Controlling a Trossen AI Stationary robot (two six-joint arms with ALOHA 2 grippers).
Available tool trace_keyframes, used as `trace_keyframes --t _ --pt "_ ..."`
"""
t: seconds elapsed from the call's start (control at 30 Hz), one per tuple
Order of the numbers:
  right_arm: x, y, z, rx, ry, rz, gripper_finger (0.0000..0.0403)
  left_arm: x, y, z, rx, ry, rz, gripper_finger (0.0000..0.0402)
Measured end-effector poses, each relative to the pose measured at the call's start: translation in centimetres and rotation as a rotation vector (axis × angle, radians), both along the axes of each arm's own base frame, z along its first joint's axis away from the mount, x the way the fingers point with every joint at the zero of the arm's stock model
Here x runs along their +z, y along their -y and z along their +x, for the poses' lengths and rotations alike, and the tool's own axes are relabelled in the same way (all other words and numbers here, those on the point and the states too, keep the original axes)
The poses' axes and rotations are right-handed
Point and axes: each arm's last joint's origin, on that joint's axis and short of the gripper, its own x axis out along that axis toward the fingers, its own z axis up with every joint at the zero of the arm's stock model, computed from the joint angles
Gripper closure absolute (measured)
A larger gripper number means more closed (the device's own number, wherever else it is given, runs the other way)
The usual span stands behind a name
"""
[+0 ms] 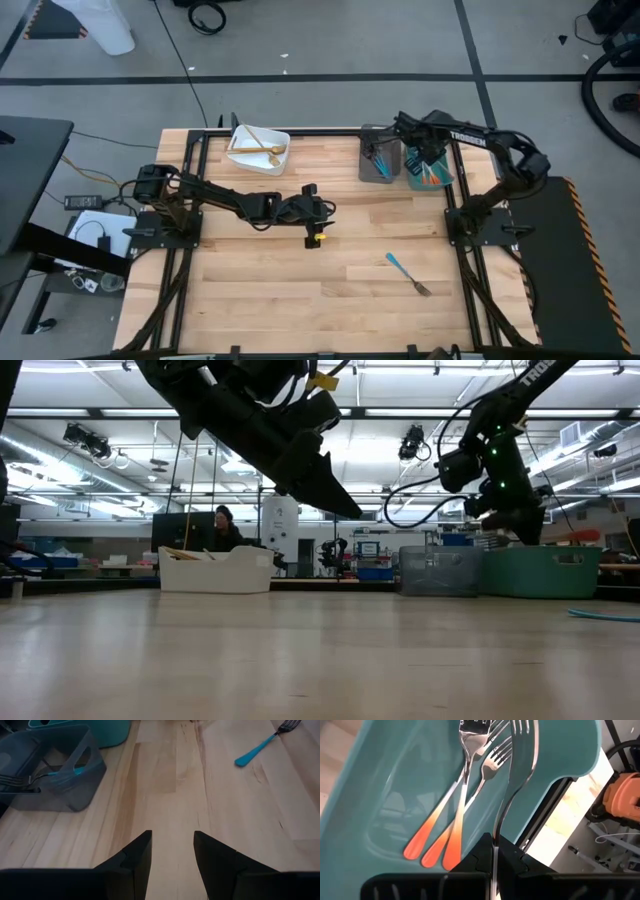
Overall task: Sort silverware by color (type)
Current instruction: Put the orange fork into the green bin, then put the blue fork into the black bin
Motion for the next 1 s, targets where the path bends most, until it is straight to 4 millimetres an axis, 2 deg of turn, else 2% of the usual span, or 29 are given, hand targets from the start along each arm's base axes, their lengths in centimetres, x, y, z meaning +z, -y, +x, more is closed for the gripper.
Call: trace_keyframes --t 0.37,0.8,1.0 --pt "-1.2 0.4 0.2 -0.034 -0.051 0.026 0.038 -0.1 0.0 0.0 0.0 -0.01 0.001 0.0249" --pt "-1.2 0.4 0.3 -0.037 -0.025 0.033 0.0285 -0.1 0.0 -0.1 0.0 -0.017 0.001 0.0249" --pt "-1.1 0.1 0.6 -0.021 -0.011 0.039 0.0271 -0.1 0.0 -0.1 0.0 -0.016 0.002 0.0249"
